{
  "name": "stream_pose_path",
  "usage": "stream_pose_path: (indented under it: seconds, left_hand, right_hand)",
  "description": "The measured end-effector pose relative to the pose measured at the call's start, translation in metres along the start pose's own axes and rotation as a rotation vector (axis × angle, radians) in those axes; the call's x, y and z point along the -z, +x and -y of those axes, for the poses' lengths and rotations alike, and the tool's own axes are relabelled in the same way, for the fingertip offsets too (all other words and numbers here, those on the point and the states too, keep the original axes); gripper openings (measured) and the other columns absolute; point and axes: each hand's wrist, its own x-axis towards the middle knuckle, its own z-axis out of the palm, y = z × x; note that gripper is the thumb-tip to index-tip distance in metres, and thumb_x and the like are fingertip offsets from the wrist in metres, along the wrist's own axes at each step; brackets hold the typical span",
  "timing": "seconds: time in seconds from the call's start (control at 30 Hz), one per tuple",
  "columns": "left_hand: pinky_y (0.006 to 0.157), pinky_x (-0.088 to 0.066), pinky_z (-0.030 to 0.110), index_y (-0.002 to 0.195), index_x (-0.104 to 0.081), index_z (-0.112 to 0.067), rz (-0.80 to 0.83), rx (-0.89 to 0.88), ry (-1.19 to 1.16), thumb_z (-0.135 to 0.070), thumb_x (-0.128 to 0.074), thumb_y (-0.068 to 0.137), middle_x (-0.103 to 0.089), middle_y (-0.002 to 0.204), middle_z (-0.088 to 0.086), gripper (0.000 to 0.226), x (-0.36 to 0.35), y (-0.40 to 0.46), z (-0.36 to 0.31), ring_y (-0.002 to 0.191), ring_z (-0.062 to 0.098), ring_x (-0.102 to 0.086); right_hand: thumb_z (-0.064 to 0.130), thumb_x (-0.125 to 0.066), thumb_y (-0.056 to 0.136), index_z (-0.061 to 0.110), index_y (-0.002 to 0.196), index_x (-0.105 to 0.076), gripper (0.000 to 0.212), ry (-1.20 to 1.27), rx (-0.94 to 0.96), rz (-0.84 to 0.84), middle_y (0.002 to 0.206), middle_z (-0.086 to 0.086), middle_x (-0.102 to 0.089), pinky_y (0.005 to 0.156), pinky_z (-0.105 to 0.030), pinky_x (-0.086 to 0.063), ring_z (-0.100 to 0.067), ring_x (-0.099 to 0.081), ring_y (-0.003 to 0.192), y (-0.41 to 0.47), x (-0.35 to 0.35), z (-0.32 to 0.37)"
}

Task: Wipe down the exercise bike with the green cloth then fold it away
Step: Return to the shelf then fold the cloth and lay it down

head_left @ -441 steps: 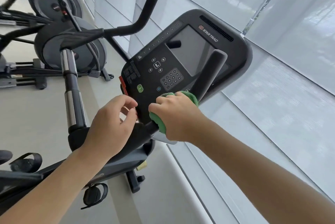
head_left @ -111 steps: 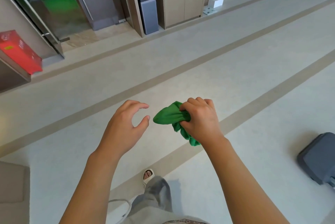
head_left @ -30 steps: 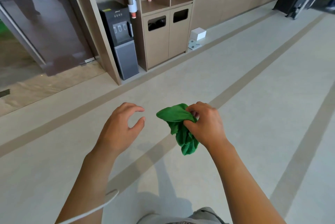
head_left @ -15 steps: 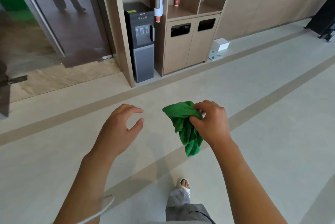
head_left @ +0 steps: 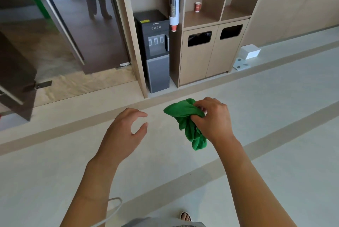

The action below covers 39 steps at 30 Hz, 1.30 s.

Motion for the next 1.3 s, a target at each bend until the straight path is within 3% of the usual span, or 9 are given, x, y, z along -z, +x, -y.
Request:
stream_pose_path:
  seconds: [0.23,0.6,1.0,1.3]
  left_hand:
    - [0.099,-0.053,0.032,0.120,-0.066,-0.035,0.052,-0.002,0.021,-0.034,-0.065,0.097,-0.057,0.120,-0.023,0.023,-0.031,0.062,-0.014,0.119,0.005,-0.057]
    - [0.095,-0.052,0.026,0.121,-0.066,-0.033,0.097,-0.090,0.021,-0.031,-0.065,0.097,-0.058,0.118,-0.023,0.023,-0.060,0.194,0.005,0.114,0.004,-0.058]
    - [0.097,-0.052,0.030,0.122,-0.068,-0.028,0.077,-0.154,-0.012,-0.029,-0.067,0.097,-0.060,0.123,-0.016,0.025,-0.006,0.392,0.069,0.115,0.009,-0.059]
    - [0.098,-0.053,0.033,0.123,-0.067,-0.031,0.133,-0.191,-0.076,-0.028,-0.066,0.098,-0.059,0.121,-0.020,0.025,0.000,0.465,0.124,0.117,0.005,-0.058]
  right_hand:
    - [0.017,-0.077,0.076,0.020,0.096,-0.080,0.020,0.032,-0.011,0.021,0.079,0.008,-0.066,0.082,-0.048,-0.053,-0.019,-0.060,0.077,0.053,-0.005,-0.044]
    - [0.026,-0.067,0.072,0.023,0.097,-0.080,0.028,0.044,-0.102,-0.016,0.080,0.012,-0.064,0.081,-0.050,-0.055,-0.018,-0.061,0.078,0.144,-0.038,-0.080]
    - [0.025,-0.068,0.072,0.021,0.096,-0.080,0.027,0.021,-0.159,-0.096,0.078,0.008,-0.065,0.077,-0.051,-0.055,-0.020,-0.061,0.076,0.297,-0.102,-0.049]
    - [0.018,-0.076,0.074,0.020,0.097,-0.080,0.023,-0.024,-0.122,-0.052,0.079,0.009,-0.066,0.078,-0.051,-0.055,-0.019,-0.061,0.076,0.377,-0.161,-0.030]
